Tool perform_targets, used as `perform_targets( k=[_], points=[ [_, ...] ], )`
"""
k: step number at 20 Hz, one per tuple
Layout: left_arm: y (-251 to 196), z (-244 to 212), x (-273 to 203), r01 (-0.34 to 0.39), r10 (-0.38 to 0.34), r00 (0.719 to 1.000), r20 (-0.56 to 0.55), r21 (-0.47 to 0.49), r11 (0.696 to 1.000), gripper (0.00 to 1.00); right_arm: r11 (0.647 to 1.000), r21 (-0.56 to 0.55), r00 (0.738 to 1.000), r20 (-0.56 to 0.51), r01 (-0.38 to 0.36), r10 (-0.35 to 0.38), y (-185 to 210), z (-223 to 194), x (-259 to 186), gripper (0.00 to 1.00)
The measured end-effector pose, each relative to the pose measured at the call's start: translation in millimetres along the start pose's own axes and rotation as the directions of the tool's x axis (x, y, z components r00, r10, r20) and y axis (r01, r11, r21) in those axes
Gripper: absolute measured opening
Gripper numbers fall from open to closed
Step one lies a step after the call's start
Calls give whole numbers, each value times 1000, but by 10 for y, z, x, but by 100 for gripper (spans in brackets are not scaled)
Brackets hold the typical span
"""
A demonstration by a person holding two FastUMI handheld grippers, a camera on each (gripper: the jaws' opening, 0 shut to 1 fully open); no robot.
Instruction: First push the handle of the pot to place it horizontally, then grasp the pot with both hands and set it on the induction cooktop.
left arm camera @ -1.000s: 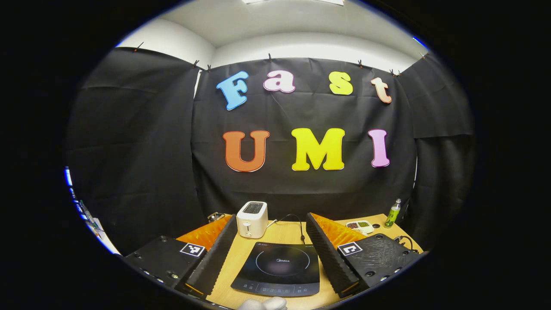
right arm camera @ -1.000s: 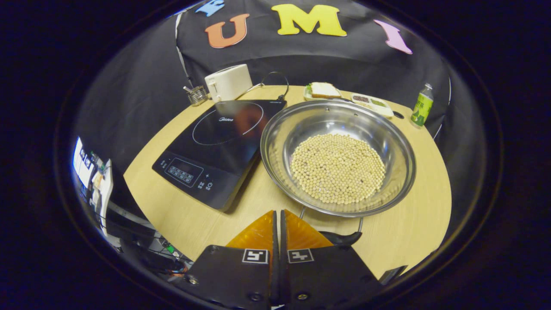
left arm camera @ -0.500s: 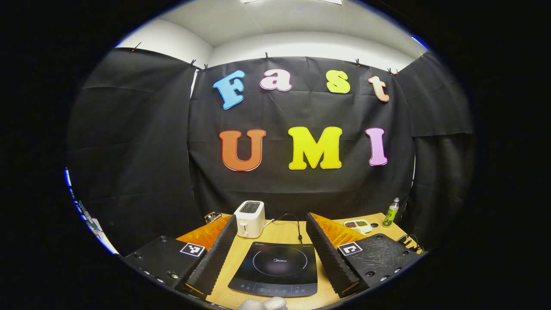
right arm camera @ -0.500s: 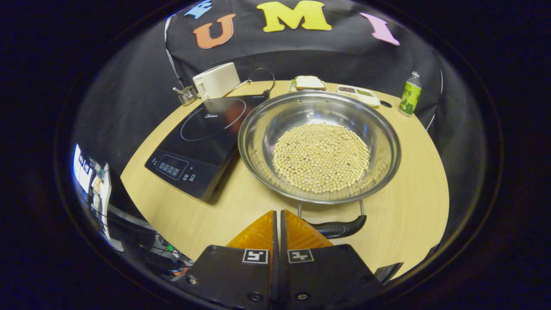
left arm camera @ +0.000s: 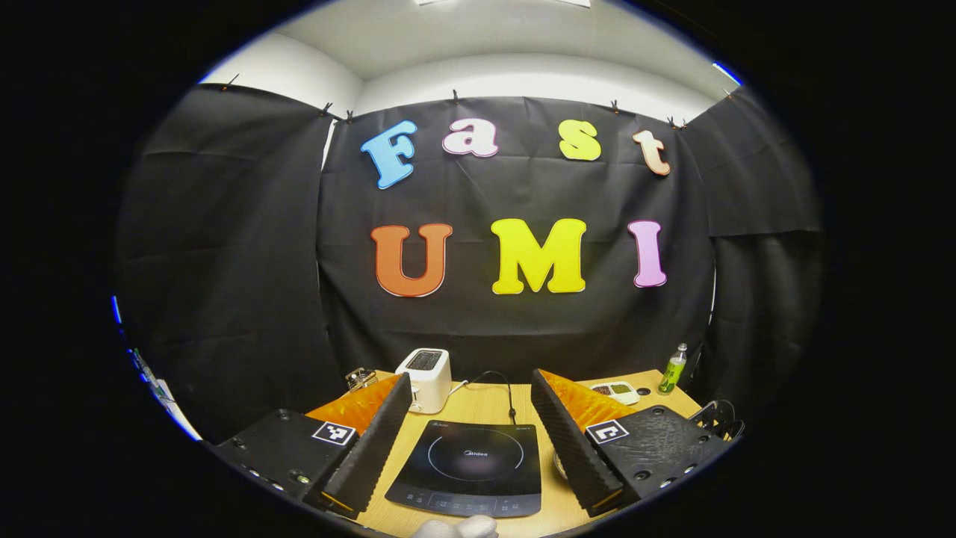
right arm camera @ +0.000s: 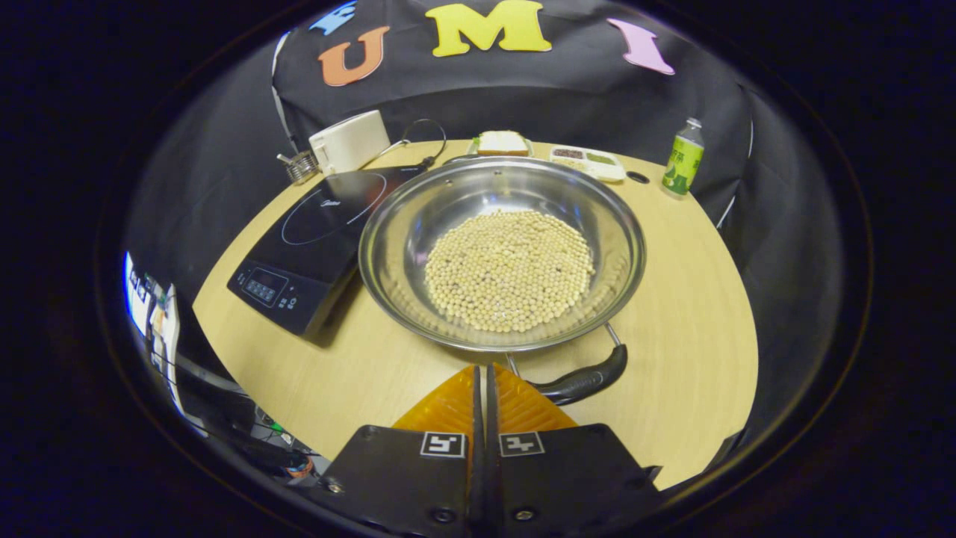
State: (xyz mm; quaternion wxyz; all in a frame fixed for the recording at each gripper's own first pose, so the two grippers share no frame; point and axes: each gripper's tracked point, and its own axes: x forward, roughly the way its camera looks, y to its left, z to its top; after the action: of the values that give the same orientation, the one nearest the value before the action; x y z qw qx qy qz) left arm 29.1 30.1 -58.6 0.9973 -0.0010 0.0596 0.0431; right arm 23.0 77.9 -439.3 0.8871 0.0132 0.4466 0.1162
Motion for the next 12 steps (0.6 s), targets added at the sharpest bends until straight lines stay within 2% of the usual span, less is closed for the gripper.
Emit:
perform_targets(
  k=[1,2,3,4,12],
  points=[
    [-13,4,6,-1,1,1000,0,0,1000,96,1000,4,1000,1,5,-5,-49,5,2,0],
    [-19,10,13,-1,1,1000,0,-2,1000,96,1000,6,1000,1,11,-11,-105,15,-1,4],
    [-25,8,18,-1,1,1000,0,-4,1000,96,1000,6,1000,0,18,-18,-161,21,2,0],
    [-34,15,25,-1,1,1000,0,-5,1000,96,1000,7,1000,0,25,-25,-224,27,-2,4],
    [-114,12,86,-10,10,1000,-6,-6,1000,96,998,-5,998,-19,68,-68,-646,86,13,4]
  ],
)
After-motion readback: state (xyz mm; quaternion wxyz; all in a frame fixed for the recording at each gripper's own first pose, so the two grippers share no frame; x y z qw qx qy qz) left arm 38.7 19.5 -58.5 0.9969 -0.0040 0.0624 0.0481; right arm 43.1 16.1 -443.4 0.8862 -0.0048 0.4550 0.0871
